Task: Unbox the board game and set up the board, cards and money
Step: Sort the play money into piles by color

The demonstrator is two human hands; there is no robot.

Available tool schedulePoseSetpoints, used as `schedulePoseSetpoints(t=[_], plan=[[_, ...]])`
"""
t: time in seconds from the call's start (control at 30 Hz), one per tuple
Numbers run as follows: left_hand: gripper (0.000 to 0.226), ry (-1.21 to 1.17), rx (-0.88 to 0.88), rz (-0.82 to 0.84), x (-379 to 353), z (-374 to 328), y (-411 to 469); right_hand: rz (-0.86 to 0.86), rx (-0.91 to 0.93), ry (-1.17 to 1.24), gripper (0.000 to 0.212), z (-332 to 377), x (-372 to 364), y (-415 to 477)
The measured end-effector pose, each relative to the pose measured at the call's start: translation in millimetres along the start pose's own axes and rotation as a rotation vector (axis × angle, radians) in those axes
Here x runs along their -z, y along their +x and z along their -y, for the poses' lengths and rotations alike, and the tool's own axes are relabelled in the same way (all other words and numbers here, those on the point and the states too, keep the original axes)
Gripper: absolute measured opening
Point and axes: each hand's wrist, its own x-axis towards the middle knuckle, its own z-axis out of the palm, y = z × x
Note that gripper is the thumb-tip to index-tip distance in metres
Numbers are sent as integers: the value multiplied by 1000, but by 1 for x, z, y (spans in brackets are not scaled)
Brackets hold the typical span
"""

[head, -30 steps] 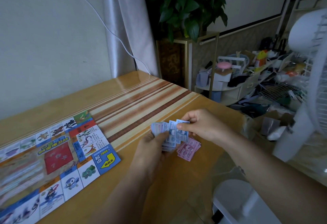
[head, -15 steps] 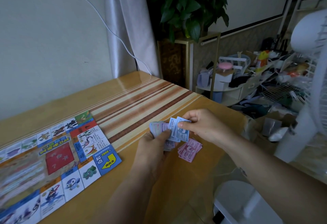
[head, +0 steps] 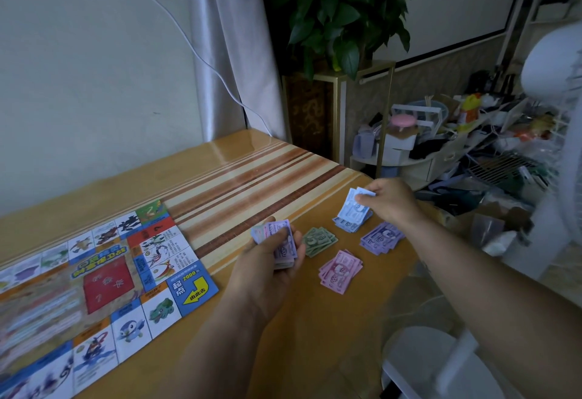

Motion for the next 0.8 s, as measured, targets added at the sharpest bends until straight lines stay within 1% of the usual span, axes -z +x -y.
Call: schedulePoseSetpoints(t=[0.03, 0.13, 0.23, 0.3, 0.37, 0.43, 0.47, 0.53, 0.6, 0.63, 0.73, 0.8], plan=[[34, 2, 10, 13, 0, 0, 0, -7, -12, -39, 12, -2, -3, 1], [33, -15, 43, 53, 0, -1, -2, -18, -5, -199, 16, -1, -8, -3], [32, -53, 65, 94, 2, -2, -3, -107, 42, -459, 25, 0, -11, -8], [34, -41, 54, 103, 4, -2, -2, -158, 60, -578, 31, -2, -11, -8], [40, -1, 31, 122, 7, 0, -1, -195, 104, -562, 38, 2, -10, -9], [39, 73, 12, 147, 8, 1, -1, -192, 205, -394, 35, 14, -10, -16], [37, 121, 1, 149, 8, 2, -1, -129, 252, -275, 32, 24, -10, -23], [33, 215, -24, 151, 9, 3, 0, 120, 282, -51, 27, 45, -9, -41], [29, 301, -56, 157, 9, 2, -1, 384, 244, 65, 29, 61, -7, -58], [28, 341, -76, 155, 10, 2, -2, 453, 243, 75, 29, 64, -7, -62], [24, 391, -109, 154, 10, 1, -4, 469, 278, 44, 15, 67, -9, -64], [20, 346, -89, 151, 11, 1, -5, 467, 281, 32, 10, 66, -9, -62]])
